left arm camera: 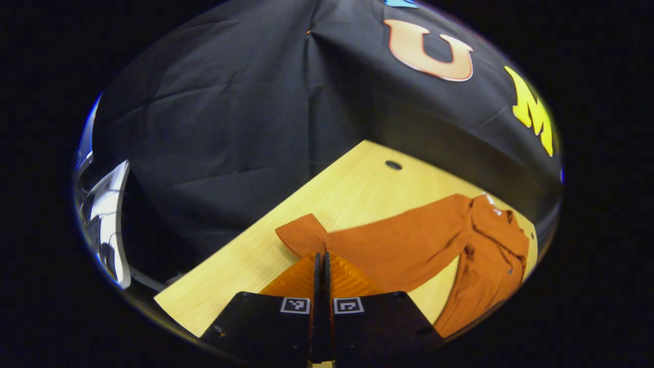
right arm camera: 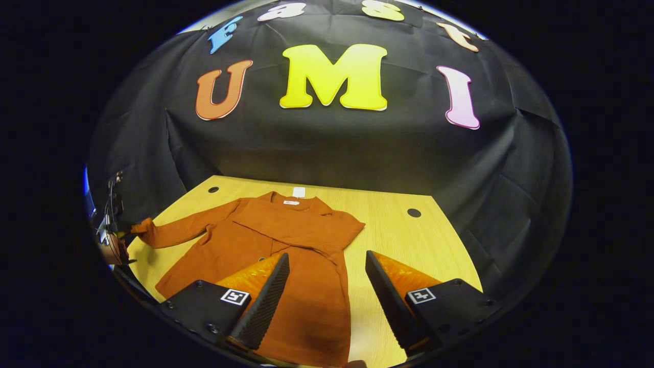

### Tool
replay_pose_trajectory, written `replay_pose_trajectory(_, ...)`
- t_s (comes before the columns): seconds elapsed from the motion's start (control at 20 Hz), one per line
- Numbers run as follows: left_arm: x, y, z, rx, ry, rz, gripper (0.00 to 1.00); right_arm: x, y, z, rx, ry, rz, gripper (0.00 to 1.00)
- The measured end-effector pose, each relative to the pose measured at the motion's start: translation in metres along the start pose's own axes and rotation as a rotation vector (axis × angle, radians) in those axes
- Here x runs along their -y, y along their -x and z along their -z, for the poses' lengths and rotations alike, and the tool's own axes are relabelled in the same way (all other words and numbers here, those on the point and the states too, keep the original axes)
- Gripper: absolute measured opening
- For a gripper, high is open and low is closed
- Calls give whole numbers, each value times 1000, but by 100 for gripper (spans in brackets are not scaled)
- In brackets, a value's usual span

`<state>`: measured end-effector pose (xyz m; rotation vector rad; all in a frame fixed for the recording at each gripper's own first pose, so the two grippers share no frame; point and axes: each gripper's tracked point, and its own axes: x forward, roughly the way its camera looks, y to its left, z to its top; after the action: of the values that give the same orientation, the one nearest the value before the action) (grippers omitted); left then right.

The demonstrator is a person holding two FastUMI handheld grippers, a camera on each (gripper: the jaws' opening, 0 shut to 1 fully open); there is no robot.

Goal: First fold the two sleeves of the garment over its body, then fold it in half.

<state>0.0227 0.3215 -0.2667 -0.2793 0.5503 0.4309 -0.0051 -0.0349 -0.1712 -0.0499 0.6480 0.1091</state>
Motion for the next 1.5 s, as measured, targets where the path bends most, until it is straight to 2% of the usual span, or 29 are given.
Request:
replay_pose_trajectory(0.2,60,1,-78,74,-6,124,3,8,4,4,16,-39,4,96)
replay_pose_trajectory(0.35,118,-2,-120,97,-63,219,3,19,14,5,35,-67,20,96)
replay_pose_trajectory(0.6,241,0,-187,158,-94,385,3,45,26,15,53,-154,58,96)
replay_pose_trajectory(0.8,341,1,-212,191,-216,515,3,78,43,25,65,-188,131,94)
replay_pose_trajectory(0.95,416,8,-199,190,-303,613,3,109,59,33,73,-228,199,96)
replay_pose_trajectory(1.1,483,16,-157,134,-346,693,2,128,72,43,67,-252,253,94)
replay_pose_trajectory(1.3,547,-1,-87,59,-397,690,3,151,89,54,56,-273,310,94)
replay_pose_trajectory(1.5,581,-6,-19,-33,-500,666,3,176,107,70,38,-304,372,96)
